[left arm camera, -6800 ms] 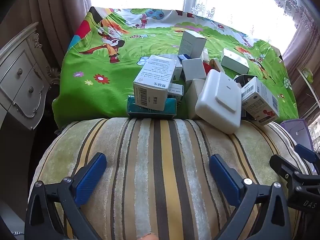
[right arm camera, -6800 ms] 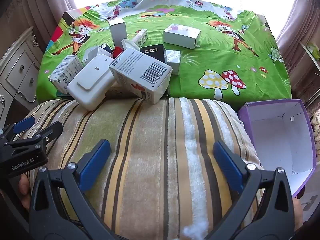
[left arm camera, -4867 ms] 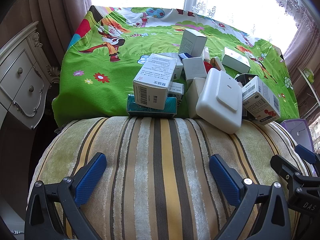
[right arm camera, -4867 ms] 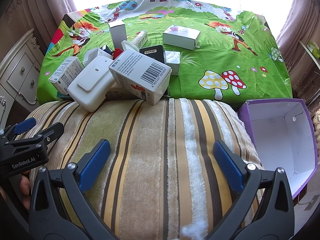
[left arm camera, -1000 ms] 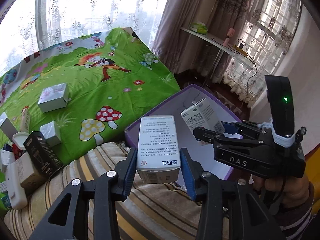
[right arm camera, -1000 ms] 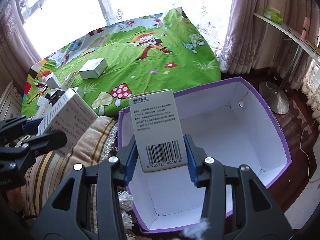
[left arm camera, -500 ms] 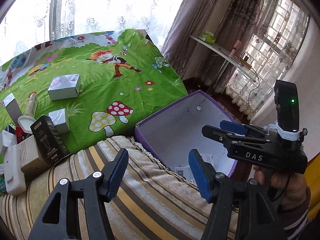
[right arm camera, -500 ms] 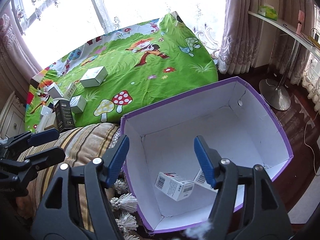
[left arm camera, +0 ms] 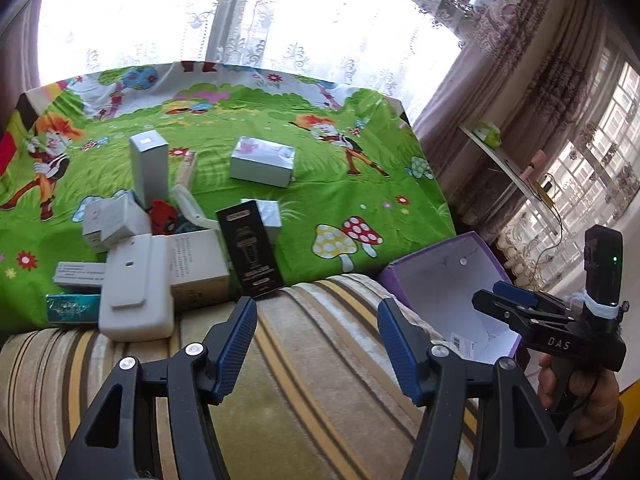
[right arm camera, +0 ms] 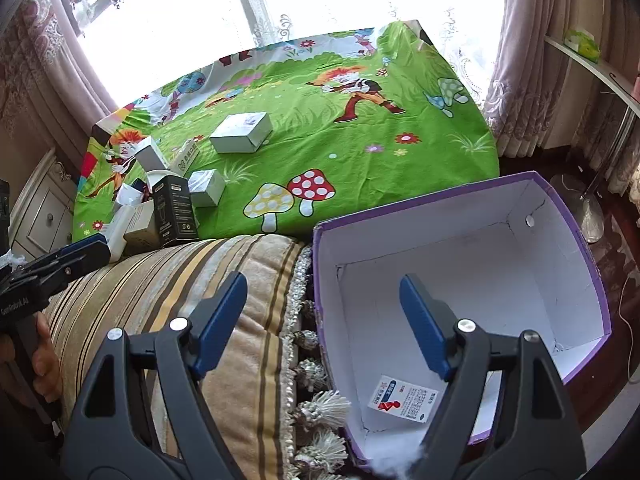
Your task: Organize rigid objects
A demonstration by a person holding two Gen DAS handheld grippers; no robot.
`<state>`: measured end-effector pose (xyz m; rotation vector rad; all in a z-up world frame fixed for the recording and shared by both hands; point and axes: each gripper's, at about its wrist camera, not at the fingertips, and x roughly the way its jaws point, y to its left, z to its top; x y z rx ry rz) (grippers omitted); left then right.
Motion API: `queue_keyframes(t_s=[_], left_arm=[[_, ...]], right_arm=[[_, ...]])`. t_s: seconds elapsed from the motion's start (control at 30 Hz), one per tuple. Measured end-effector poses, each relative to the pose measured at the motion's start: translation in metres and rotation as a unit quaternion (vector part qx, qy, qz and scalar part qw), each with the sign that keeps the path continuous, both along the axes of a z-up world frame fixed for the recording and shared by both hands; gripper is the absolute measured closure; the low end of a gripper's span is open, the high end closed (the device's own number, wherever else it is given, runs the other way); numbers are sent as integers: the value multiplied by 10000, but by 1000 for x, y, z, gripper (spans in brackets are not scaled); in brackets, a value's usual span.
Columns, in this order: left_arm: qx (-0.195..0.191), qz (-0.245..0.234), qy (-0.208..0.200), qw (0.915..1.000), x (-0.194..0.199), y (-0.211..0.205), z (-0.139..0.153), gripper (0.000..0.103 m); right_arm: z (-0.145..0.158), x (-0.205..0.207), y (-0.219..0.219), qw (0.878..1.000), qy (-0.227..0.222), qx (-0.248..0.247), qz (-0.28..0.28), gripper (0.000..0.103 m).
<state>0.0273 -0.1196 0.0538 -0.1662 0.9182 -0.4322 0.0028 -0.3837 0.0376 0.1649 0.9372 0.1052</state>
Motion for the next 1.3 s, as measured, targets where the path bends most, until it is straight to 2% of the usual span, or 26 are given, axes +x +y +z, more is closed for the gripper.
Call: queue_keyframes(t_s=[0.23,0.43,0.67,0.73,0.97,1.3], left_arm=[[-87,689,293,9972,7,54,-13,39],[205,1028,508,9932,16,74,-23,31],[612,1070,708,9898,32,82,-36,24],[659,1061,788,9890,38,84,-40,21],[722,1029,1085,9861,55,88,-55,21],[836,878,1187,9855,67,80,-67,21]], right_arm=[[2,9,28,9993,97,-158,336,20],[5,20,54,9976,207,-389,538,20],[-1,35,90,9952,363,-693,591,19],[-4,38,101,9933,396,-871,646,19],[-10,48,121,9868,496,-1396,651,19],[-20,71,147,9847,688,-1300,933,19]])
